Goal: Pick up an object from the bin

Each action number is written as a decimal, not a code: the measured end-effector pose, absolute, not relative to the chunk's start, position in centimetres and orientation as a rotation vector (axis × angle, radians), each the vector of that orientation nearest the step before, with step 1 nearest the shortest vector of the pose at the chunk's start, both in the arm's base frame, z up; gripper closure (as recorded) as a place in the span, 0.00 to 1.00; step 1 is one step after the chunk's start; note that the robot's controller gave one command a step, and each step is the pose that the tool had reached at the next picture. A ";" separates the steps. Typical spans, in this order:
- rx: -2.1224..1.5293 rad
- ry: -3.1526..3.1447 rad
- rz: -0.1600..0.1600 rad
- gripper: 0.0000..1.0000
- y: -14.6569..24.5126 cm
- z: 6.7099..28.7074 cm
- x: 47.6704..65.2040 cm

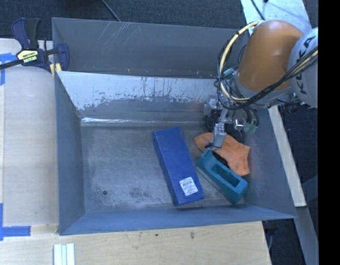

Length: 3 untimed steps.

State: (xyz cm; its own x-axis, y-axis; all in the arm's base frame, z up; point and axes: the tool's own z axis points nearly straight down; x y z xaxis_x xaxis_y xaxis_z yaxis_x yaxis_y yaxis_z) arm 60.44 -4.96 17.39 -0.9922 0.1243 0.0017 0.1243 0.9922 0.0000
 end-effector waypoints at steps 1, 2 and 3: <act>-0.212 -3.144 0.000 0.00 -7.2 12.2 60.8; -0.576 -3.096 -0.003 1.00 -9.7 8.6 61.2; -0.576 -3.096 -0.003 1.00 -9.7 8.6 61.2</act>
Offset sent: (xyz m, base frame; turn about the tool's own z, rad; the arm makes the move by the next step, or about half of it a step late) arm 0.0051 -0.0481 -0.0900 0.2458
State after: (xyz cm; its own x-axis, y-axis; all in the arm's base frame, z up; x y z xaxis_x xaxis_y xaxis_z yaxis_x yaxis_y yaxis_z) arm 61.21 -9.72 8.65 -0.9331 0.3595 -0.0068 0.3595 0.9331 0.0030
